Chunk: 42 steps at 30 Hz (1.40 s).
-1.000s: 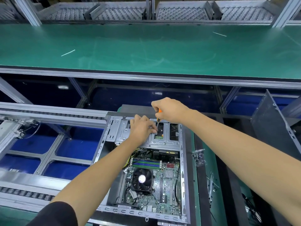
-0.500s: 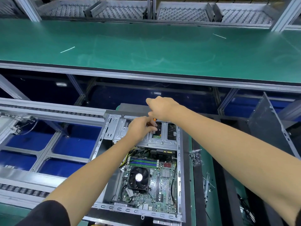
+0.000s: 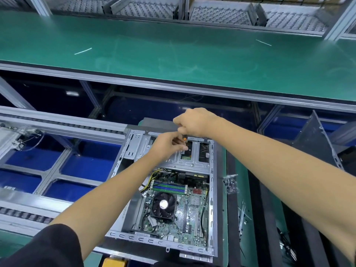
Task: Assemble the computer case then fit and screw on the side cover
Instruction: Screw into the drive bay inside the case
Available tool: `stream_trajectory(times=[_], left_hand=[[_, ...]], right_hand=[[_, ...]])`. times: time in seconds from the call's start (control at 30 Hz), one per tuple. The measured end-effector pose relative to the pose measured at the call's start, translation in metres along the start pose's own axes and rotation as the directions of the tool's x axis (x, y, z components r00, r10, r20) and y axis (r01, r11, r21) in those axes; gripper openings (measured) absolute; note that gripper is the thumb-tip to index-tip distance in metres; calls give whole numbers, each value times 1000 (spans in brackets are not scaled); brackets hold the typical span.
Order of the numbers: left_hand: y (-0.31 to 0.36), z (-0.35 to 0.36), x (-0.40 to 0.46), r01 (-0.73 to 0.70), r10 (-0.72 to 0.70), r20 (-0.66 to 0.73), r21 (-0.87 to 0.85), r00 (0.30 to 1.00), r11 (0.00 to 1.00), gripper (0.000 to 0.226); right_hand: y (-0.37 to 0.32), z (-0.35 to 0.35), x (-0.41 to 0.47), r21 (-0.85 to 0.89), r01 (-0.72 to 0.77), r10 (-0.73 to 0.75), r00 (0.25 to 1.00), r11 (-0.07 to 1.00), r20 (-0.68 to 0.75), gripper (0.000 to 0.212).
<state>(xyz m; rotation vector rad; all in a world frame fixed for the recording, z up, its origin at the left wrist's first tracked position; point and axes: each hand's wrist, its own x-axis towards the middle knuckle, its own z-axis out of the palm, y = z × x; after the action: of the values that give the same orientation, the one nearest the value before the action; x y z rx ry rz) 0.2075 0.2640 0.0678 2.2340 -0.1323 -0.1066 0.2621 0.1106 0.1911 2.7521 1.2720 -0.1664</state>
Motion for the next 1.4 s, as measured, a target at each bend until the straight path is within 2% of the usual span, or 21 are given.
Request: stream_trajectory(times=[0.07,0.13,0.2,0.3,0.4,0.47,0.53,0.63,0.73,0.8,0.87,1.03,1.17,1.23,1.3,1.4], left_hand=[[5,0,-2,-22,21,-86,-7,996,1000,22],[7,1,-2,-33,33,-105,0,994,999,19],[7,0,-3,-36,34,-80,-27,996,999,17],[4,-3,-4,-46,45,-24,-56,999,997,18],[6,-8,-3,-81,84,69,-53,994,995,14],[11,-13,-3,-92,100,89,-90,991,992,25],[19,-17,-2,-98,98,-8,-107,995,989,34],[25,-16,-1,-124,109,-146,-95,983,988,28],[22,-16,-1,-150,140,-76,-153,987,977,17],[21,-20,0,-113,117,13,-179,993,977,14],[22,-25,0,-103,120,84,-182,989,978,16],[30,-30,-2,-149,146,-32,-155,989,977,40],[31,-20,5,-102,96,-69,-98,993,990,33],[27,-24,7,-85,84,-12,-125,996,989,26],[26,-28,6,-74,89,70,-193,994,978,23],[31,-31,2,-52,106,179,-280,978,958,29]], right_hand=[[1,4,-2,8,-27,27,1000,1000,-3,12],[1,3,-5,57,13,-14,1000,998,18,16],[4,-4,-8,82,83,-87,995,993,47,25],[4,-11,-8,-7,195,-194,978,981,73,23],[0,-9,-6,-96,161,-158,986,982,46,12],[-3,-7,-6,-106,89,-85,995,990,43,8],[-4,-7,-7,-122,17,-11,999,992,52,12],[-2,-4,-6,-124,13,-6,999,992,54,11],[6,-4,-9,-93,114,-108,991,989,73,28],[9,-7,-10,-128,176,-169,984,976,64,21],[9,-8,-11,-120,162,-159,987,980,35,13],[2,-8,-10,-139,41,-40,999,989,11,9],[0,-5,-10,-202,71,-73,997,977,-3,14],[1,-5,-12,-183,134,-134,991,974,12,27],[1,-6,-11,-186,173,-170,985,967,33,19],[-1,-8,-7,-182,137,-134,990,974,31,13]])
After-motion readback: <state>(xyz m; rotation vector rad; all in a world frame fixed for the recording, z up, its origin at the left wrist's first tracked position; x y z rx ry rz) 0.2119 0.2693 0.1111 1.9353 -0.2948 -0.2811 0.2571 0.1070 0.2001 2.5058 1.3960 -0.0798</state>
